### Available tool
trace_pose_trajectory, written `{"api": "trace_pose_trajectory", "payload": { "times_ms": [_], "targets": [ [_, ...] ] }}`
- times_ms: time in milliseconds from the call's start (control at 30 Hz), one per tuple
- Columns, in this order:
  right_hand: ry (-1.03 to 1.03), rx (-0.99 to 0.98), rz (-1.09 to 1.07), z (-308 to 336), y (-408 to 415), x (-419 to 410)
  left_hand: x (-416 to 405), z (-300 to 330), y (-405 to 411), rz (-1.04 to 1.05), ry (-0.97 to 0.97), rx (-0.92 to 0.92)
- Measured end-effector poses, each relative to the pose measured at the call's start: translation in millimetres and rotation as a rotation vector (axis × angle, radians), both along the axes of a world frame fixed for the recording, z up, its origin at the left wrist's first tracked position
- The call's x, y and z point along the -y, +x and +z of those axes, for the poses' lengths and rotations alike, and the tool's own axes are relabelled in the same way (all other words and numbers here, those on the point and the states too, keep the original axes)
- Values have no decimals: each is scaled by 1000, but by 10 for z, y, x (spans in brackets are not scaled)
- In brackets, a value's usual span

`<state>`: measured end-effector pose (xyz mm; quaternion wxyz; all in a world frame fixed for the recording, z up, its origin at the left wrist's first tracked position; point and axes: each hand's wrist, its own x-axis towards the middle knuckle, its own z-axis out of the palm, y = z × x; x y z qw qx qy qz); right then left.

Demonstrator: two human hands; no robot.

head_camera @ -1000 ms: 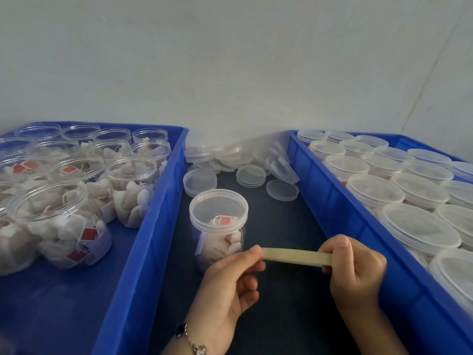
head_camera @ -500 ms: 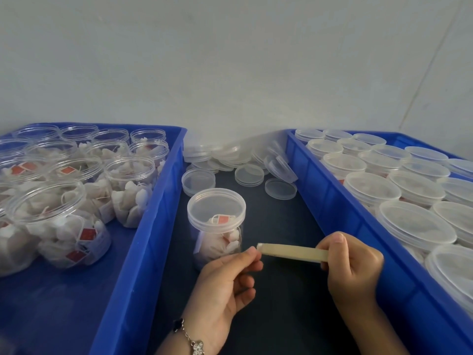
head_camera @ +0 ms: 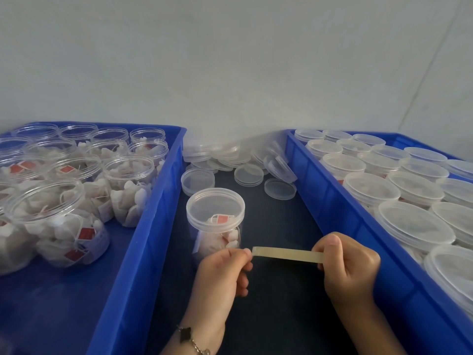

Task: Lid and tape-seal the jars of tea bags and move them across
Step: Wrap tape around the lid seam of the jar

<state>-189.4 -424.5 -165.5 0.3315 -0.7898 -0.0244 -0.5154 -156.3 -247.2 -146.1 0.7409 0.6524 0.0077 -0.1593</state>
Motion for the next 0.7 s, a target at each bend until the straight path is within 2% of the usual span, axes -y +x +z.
{"api": "trace_pose_trajectory", "payload": {
  "times_ms": [167,467,700],
  "targets": [
    [17,-29,20,6,11,32,-9,-5,-33,-10,4,172],
    [11,-88,36,10,30,3,-62,-25,-40,36,-163,309],
    [39,-121,43,-5,1,-31,-57,-17,-116,54,3,442]
  ]
}}
